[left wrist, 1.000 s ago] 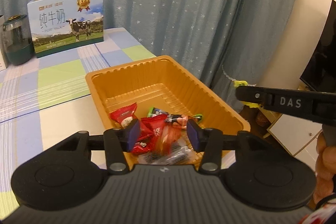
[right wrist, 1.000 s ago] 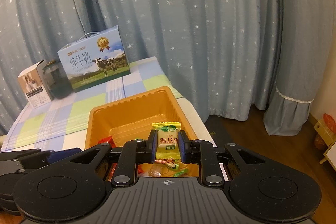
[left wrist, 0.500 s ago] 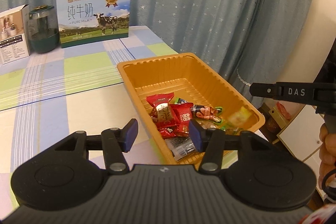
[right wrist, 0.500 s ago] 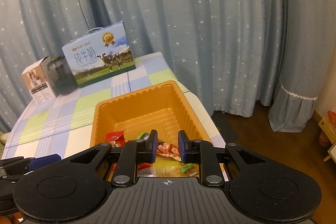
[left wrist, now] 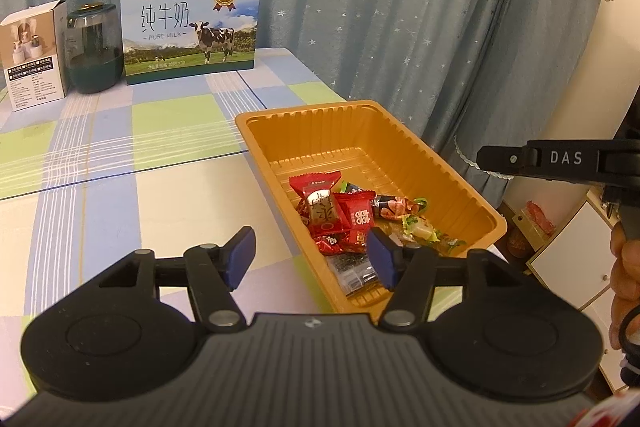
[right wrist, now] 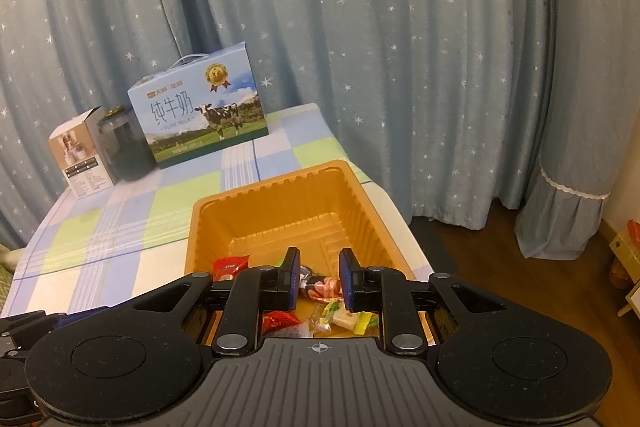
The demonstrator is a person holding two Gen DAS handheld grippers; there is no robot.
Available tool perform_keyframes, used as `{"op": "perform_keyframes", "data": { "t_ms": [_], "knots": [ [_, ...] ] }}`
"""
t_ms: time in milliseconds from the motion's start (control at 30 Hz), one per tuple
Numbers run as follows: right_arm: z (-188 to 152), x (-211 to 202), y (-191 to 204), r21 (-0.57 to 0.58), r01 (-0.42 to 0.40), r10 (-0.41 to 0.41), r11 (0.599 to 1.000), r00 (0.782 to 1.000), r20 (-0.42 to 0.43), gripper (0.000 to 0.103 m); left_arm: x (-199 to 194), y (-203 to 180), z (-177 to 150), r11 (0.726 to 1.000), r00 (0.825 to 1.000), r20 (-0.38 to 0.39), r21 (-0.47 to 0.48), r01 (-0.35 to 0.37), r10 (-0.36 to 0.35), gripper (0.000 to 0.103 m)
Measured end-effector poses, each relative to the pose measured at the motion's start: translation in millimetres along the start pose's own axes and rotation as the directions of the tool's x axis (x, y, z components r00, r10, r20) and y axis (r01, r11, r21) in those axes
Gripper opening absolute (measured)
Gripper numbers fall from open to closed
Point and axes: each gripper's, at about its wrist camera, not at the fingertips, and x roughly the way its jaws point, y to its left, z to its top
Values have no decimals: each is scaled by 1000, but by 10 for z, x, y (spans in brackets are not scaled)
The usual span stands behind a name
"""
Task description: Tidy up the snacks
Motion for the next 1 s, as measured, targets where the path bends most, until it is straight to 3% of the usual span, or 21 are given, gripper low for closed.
{"op": "perform_keyframes", "data": {
  "t_ms": [233, 467, 533, 567, 600, 767, 1000],
  "knots": [
    [-104, -124, 28, 10, -22, 23, 1000, 1000, -20, 22, -140, 61, -49, 1000, 1000, 8, -11, -26, 26, 85],
    [-223, -340, 66, 30, -12, 13, 999, 999, -30, 24, -371, 131, -121, 997, 997, 19, -21, -73, 74, 100],
    [-249, -417, 75, 44, -13, 14, 999, 1000, -28, 45, -442, 151, -130, 996, 997, 14, -36, -80, 81, 103],
    [-267, -468, 78, 52, -13, 14, 999, 1000, -18, 65, -479, 161, -136, 996, 996, 12, -44, -83, 84, 103],
    [-286, -525, 83, 57, -15, 15, 998, 1000, -6, 70, -521, 173, -144, 995, 996, 10, -50, -85, 86, 103],
    [-345, -730, 130, 65, -11, 11, 998, 1000, -9, 72, -729, 178, -188, 992, 994, 8, -60, -107, 108, 103],
    [-452, -949, 227, 43, 10, -8, 999, 999, -52, 83, -1008, 203, -262, 986, 989, 8, -83, -144, 145, 103]
  ]
}}
